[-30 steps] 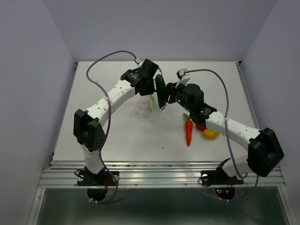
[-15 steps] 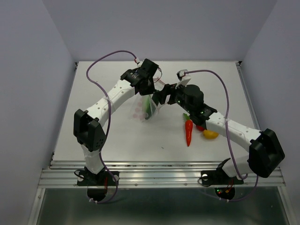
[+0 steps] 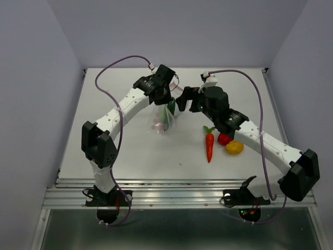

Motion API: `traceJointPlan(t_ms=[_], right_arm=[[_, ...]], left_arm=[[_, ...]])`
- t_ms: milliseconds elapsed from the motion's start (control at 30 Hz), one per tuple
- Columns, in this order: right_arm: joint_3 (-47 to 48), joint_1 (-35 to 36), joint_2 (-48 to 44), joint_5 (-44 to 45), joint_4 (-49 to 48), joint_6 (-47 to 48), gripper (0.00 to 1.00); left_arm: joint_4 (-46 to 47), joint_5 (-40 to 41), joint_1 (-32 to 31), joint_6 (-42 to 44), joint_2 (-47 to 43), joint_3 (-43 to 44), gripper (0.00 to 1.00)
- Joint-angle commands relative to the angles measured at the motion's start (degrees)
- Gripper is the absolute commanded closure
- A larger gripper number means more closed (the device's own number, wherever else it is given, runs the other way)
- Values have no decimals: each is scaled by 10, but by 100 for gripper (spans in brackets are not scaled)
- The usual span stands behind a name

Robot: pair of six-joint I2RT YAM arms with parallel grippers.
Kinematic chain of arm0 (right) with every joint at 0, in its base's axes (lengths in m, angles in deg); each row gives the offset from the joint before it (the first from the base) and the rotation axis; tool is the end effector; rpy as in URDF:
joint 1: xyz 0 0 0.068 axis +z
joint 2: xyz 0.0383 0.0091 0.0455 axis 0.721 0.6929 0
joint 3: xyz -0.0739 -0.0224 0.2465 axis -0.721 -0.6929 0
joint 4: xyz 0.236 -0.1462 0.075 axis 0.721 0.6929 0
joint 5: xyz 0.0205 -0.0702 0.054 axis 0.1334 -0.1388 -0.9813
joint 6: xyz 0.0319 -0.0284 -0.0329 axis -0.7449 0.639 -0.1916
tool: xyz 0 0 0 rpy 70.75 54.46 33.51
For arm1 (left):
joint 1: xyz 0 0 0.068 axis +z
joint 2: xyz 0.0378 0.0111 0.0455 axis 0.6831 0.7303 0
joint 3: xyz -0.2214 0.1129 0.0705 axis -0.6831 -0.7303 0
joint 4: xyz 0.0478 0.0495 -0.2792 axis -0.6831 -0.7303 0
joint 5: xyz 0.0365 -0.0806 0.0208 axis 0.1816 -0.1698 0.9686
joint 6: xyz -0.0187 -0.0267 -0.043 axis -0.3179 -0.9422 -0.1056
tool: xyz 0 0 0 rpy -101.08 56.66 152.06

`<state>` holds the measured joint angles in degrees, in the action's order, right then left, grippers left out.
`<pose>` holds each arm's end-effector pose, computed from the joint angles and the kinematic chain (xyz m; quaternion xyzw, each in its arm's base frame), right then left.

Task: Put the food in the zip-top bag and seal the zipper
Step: Place the fake vegetable in the zipper food storage bag, then pick up the fake vegetable at the center of the board.

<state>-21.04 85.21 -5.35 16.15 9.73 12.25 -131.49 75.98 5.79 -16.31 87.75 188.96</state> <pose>0.2734 0.2135 0.3282 -0.0544 0.7865 0.2506 0.5619 0.3480 -0.2564 0.3336 -0.0275 0.9188 -0.1574 0.3609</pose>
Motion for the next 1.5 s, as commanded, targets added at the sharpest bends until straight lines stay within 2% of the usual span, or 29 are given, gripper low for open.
traceJointPlan(t_ms=[0, 100, 233, 467, 867, 1467], right_arm=[[41, -21, -41, 143, 115, -52, 0], [11, -62, -74, 146, 173, -73, 0], [-14, -170, -94, 116, 285, -108, 0], [-55, -212, -56, 120, 370, -139, 0], [-89, -229, -13, 137, 377, -160, 0], [-123, -240, 44, 103, 311, -160, 0]], left_arm=[[-5, -1, -2, 11, 0, 27, 100], [-6, -4, -2, 13, 1, 28, 100], [-2, -7, -2, 18, 0, 24, 100], [6, -9, -2, 23, -1, 12, 100], [8, -8, -2, 28, 4, 8, 100], [12, -12, -2, 23, 7, 5, 100]])
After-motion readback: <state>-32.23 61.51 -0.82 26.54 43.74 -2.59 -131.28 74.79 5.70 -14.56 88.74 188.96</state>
